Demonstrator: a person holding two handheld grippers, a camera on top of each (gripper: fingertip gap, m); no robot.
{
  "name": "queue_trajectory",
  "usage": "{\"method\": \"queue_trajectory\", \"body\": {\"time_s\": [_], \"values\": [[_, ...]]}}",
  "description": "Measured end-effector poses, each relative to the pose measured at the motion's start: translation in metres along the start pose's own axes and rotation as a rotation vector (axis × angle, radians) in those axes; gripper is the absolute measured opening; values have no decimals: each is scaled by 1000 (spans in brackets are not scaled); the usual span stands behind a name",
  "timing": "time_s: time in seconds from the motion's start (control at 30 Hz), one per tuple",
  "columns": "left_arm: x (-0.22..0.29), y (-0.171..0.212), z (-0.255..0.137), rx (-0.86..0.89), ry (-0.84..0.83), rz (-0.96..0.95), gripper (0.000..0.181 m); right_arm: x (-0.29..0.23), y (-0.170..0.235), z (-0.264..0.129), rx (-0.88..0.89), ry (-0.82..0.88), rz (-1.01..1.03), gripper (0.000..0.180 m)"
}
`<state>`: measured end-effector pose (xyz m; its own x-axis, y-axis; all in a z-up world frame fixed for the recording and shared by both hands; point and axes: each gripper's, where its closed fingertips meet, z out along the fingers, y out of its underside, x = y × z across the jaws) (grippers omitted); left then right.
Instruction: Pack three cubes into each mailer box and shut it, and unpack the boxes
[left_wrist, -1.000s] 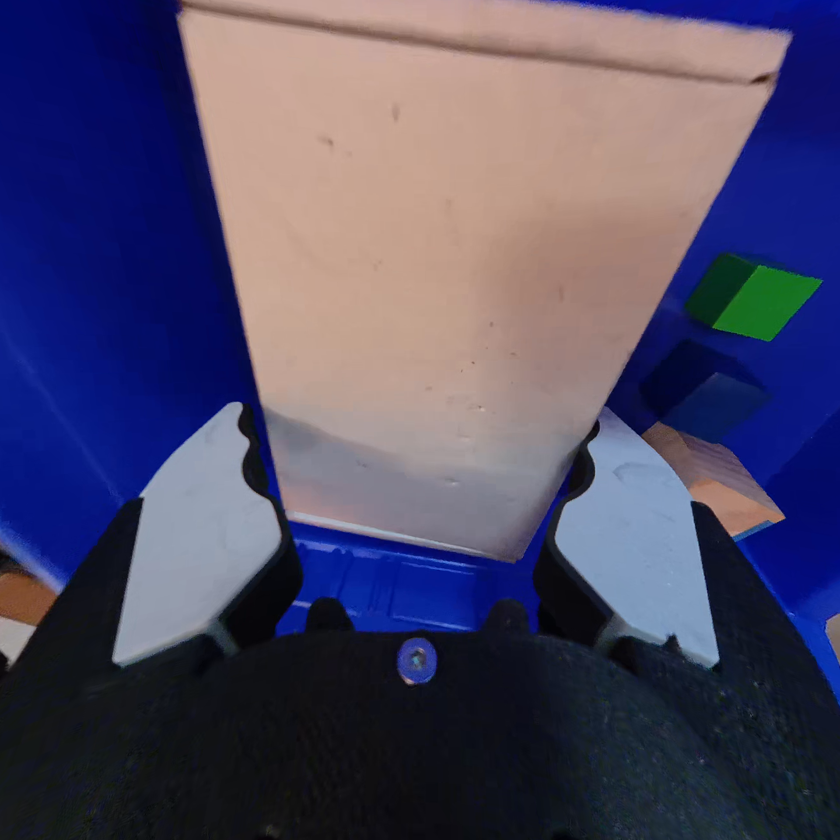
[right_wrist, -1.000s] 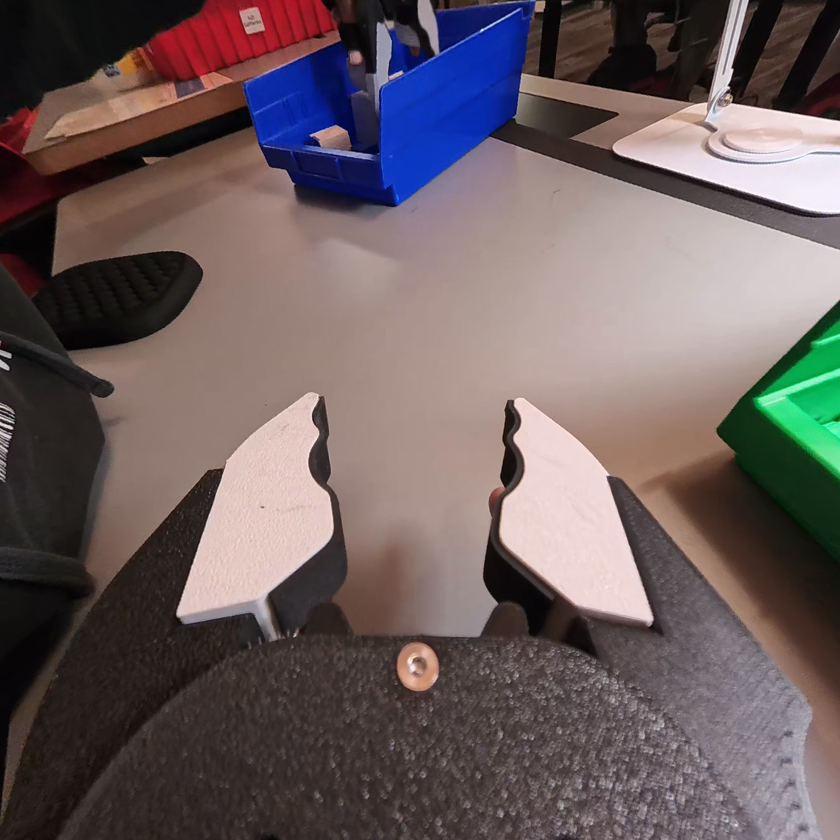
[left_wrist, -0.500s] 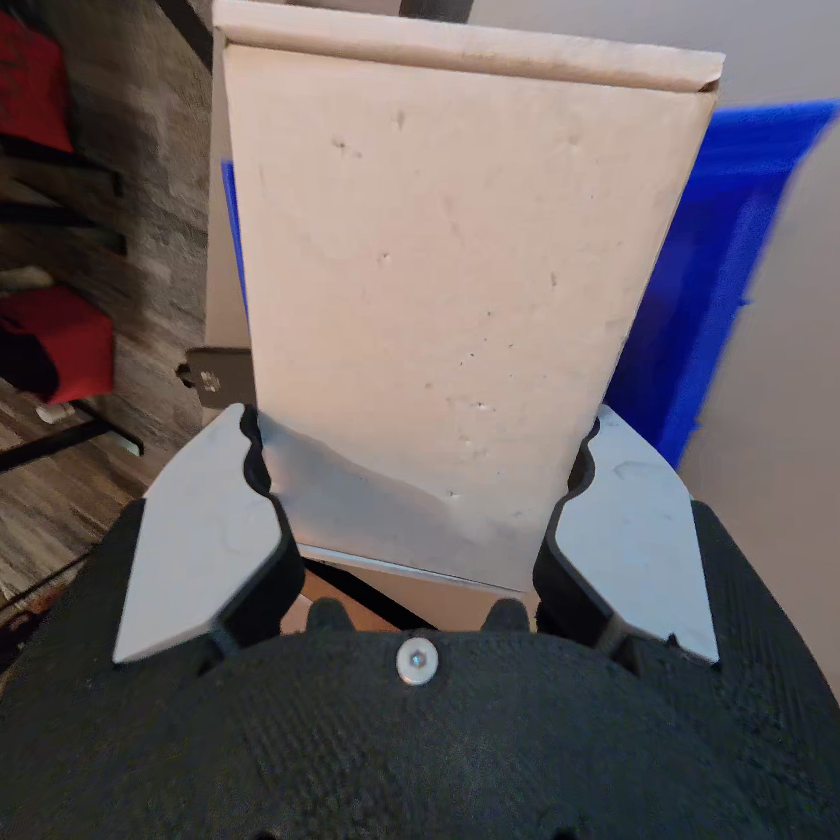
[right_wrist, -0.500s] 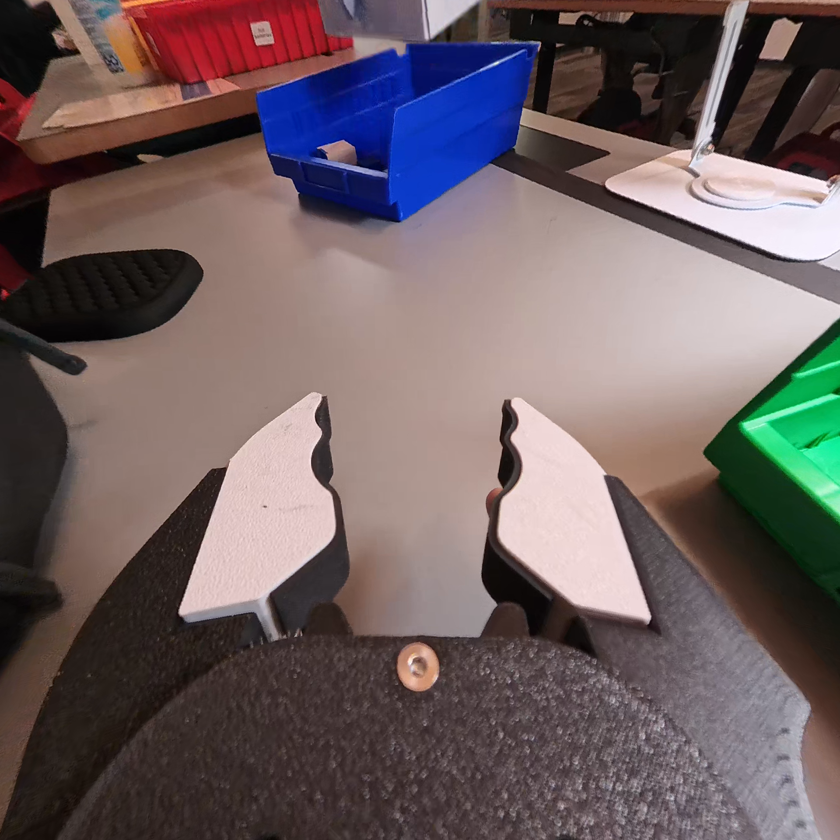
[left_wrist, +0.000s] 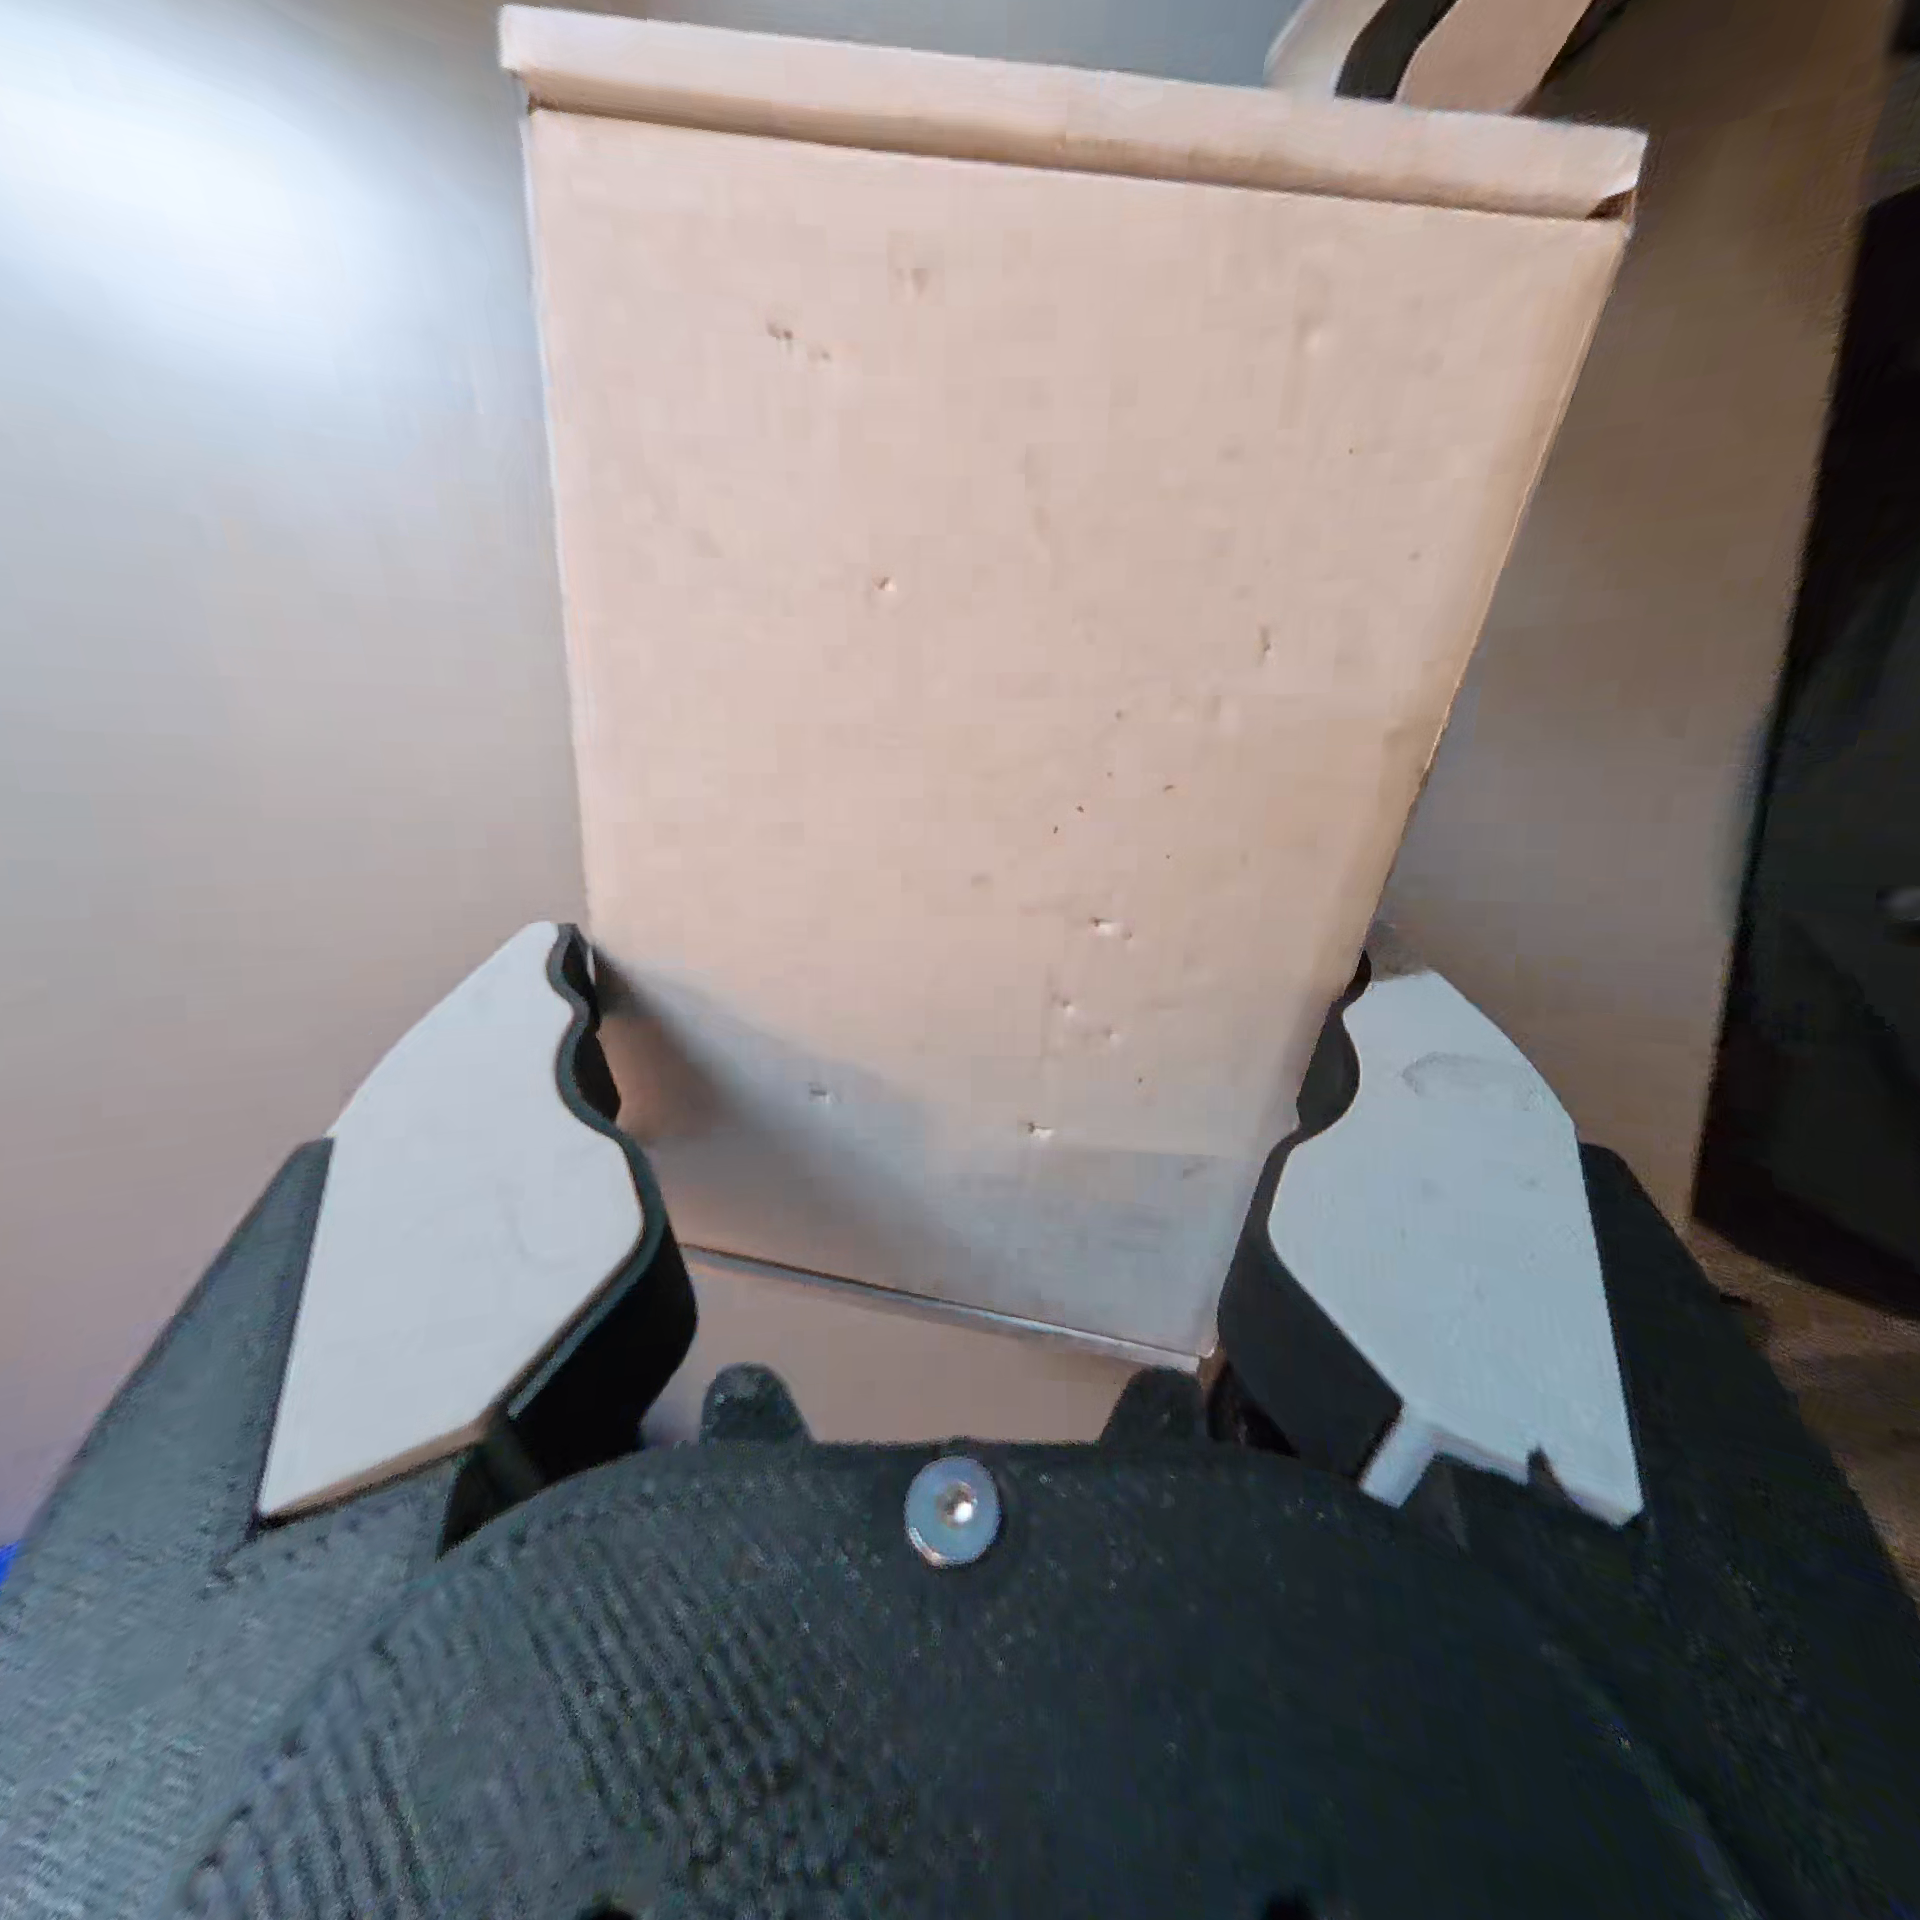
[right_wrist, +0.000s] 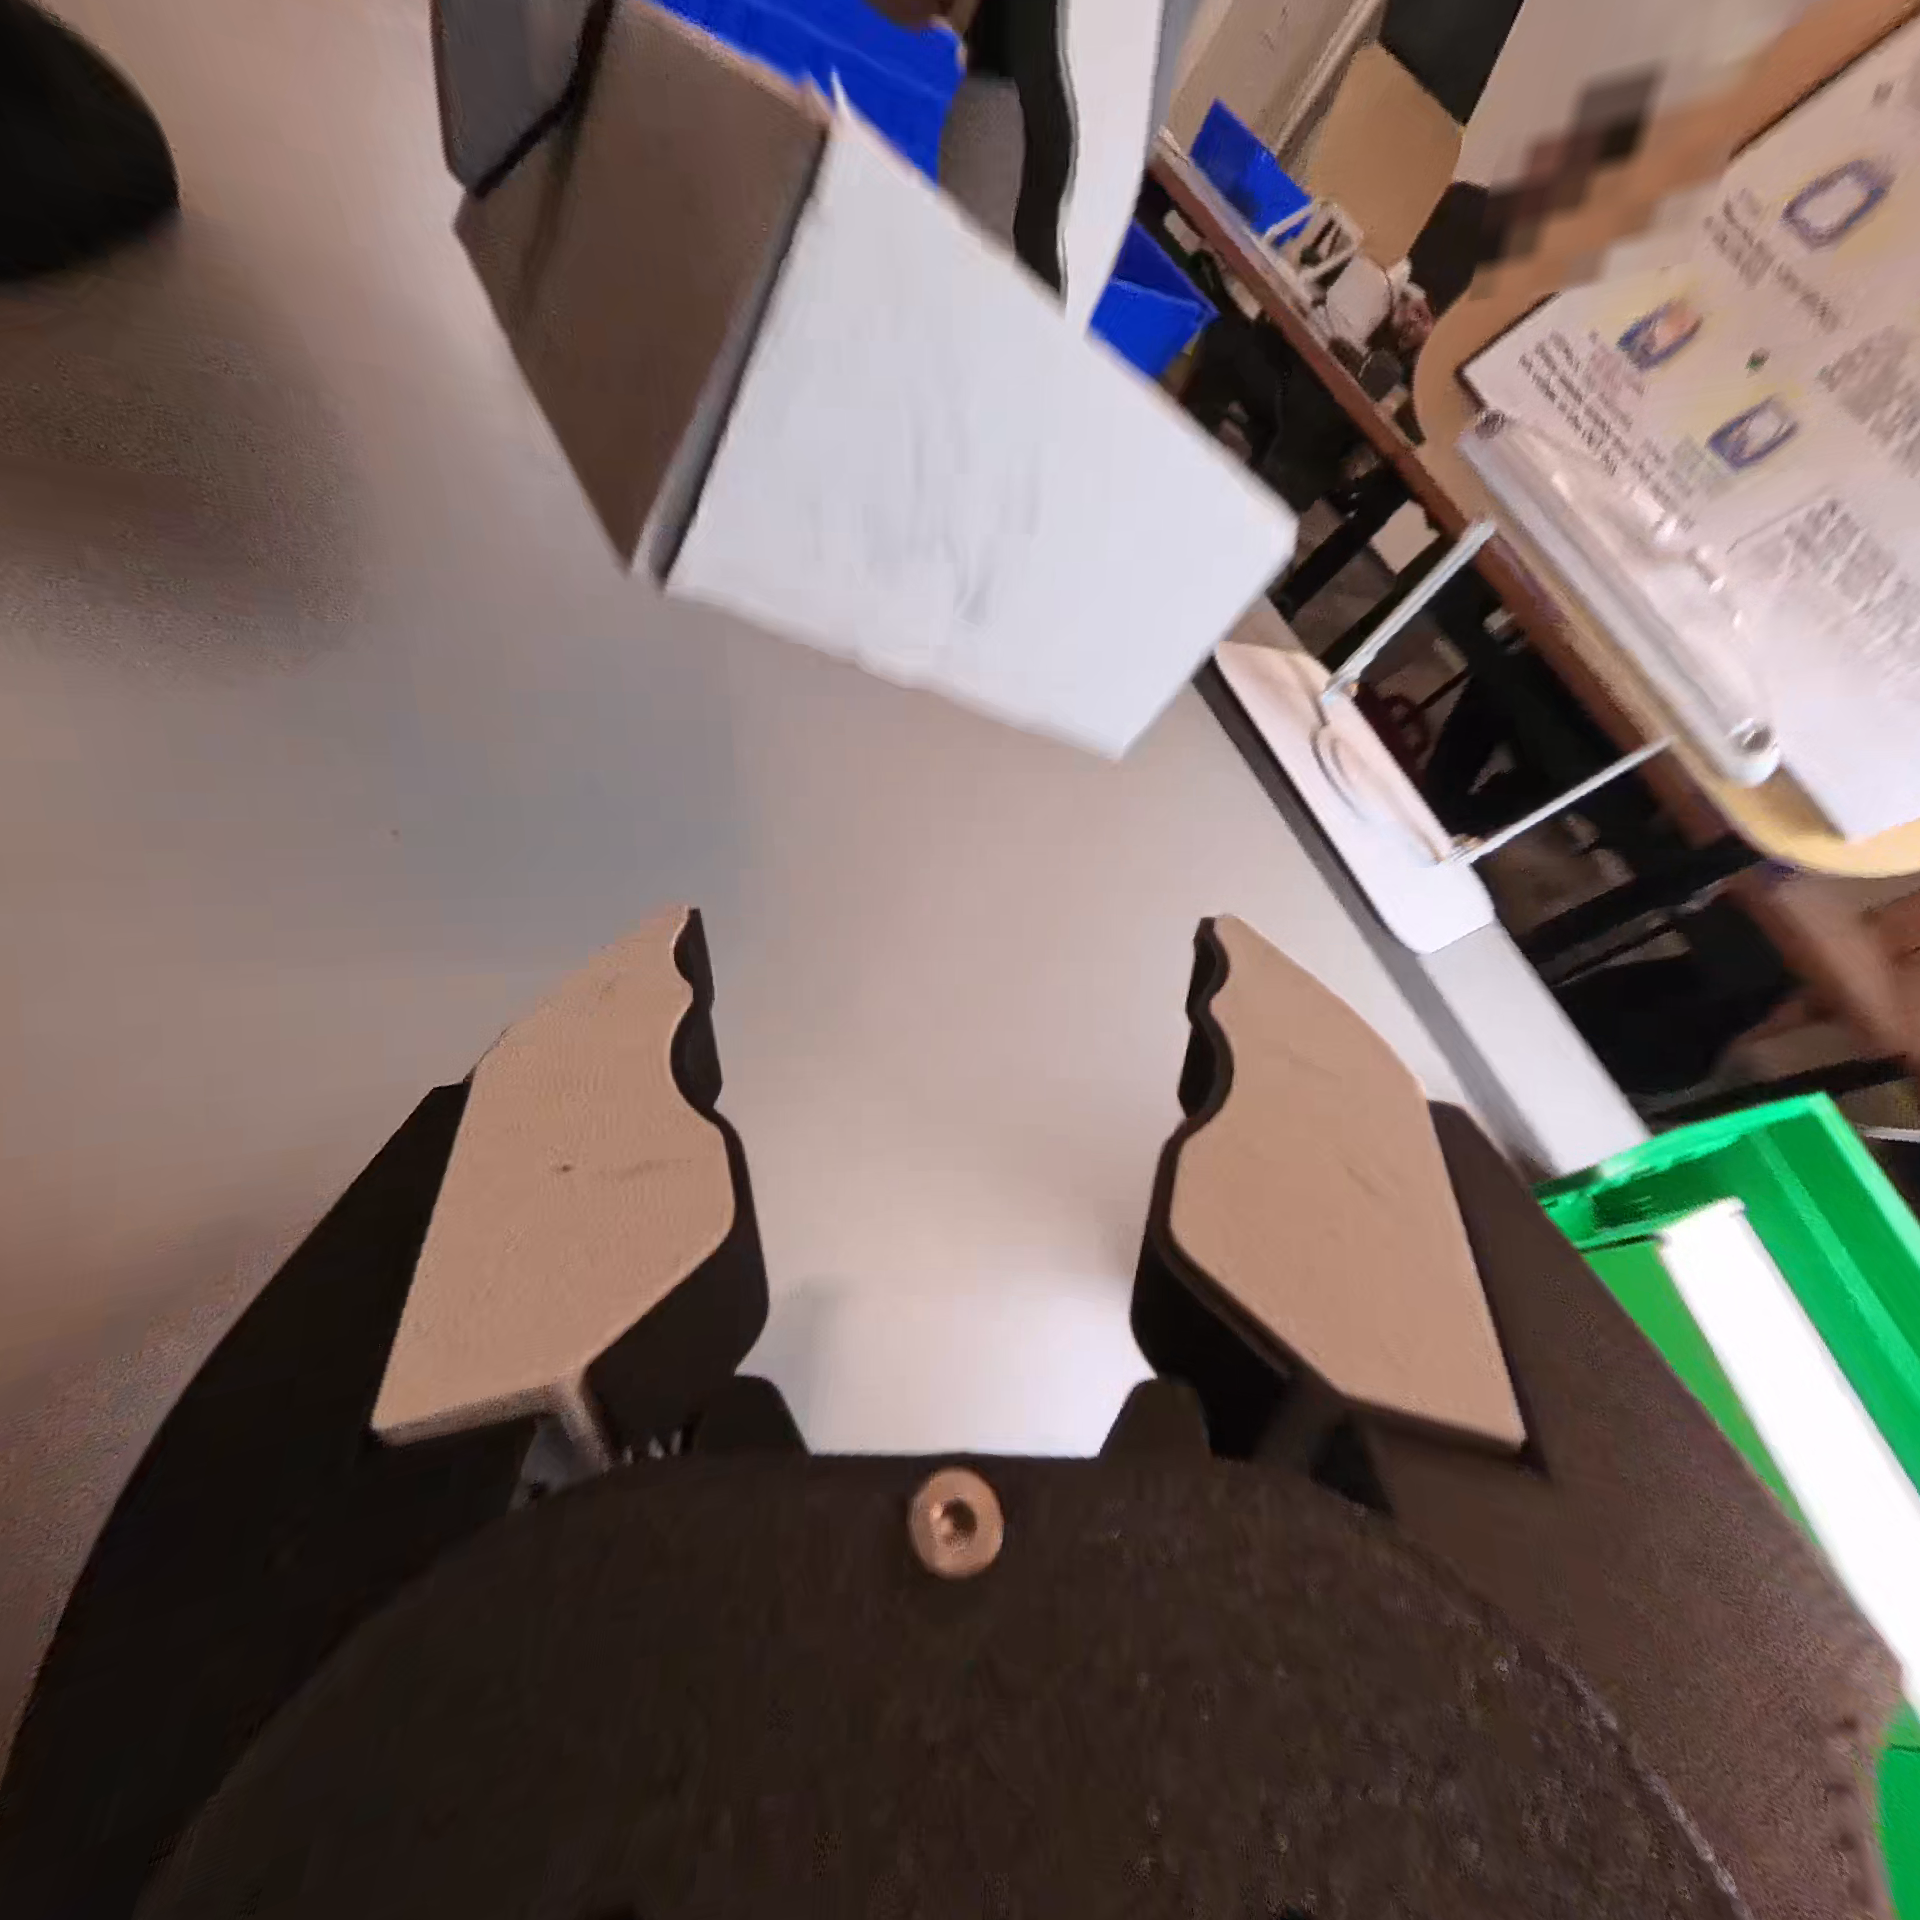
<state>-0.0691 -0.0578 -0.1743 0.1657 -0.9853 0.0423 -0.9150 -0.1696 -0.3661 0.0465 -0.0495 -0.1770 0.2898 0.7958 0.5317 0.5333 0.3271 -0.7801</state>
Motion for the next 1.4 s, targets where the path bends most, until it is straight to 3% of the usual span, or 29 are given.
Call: {"method": "queue_trajectory", "body": {"time_s": [0.2, 0.3, 0.5, 0.63, 0.77, 0.87, 1.0, 1.13, 1.3, 1.37, 1.4], "values": [[45, -21, 40, -43, 271, -72, 129, -27, -6, 9, -26, 19, -397, 96], [56, -25, 45, -38, 309, -39, 124, -39, -20, 9, 48, 2, -477, 83], [57, -53, 13, 393, 285, -46, 117, -43, -6, 1, 59, -241, -92, 80], [63, -46, -16, 679, 221, -68, 116, -40, 11, -3, 15, -386, 164, 80], [55, -20, 11, 728, 60, -127, 112, -44, 17, -1, -21, -499, 306, 81], [53, -21, 33, 771, 58, -229, 100, -50, 19, 6, -55, -535, 371, 80], [38, -20, 49, 729, -70, -224, 73, -35, 11, 11, -54, -435, 401, 85], [33, -20, 49, 734, -101, -258, 73, 4, -12, -5, -61, -212, 255, 86], [28, -18, 48, 718, -133, -282, 72, 5, -44, -6, -145, -66, -137, 64], [28, -16, 48, 711, -140, -290, 72, 1, -55, -3, -133, -69, -189, 48], [27, -15, 48, 705, -147, -297, 72, 0, -55, -1, -150, -73, -206, 48]]}}
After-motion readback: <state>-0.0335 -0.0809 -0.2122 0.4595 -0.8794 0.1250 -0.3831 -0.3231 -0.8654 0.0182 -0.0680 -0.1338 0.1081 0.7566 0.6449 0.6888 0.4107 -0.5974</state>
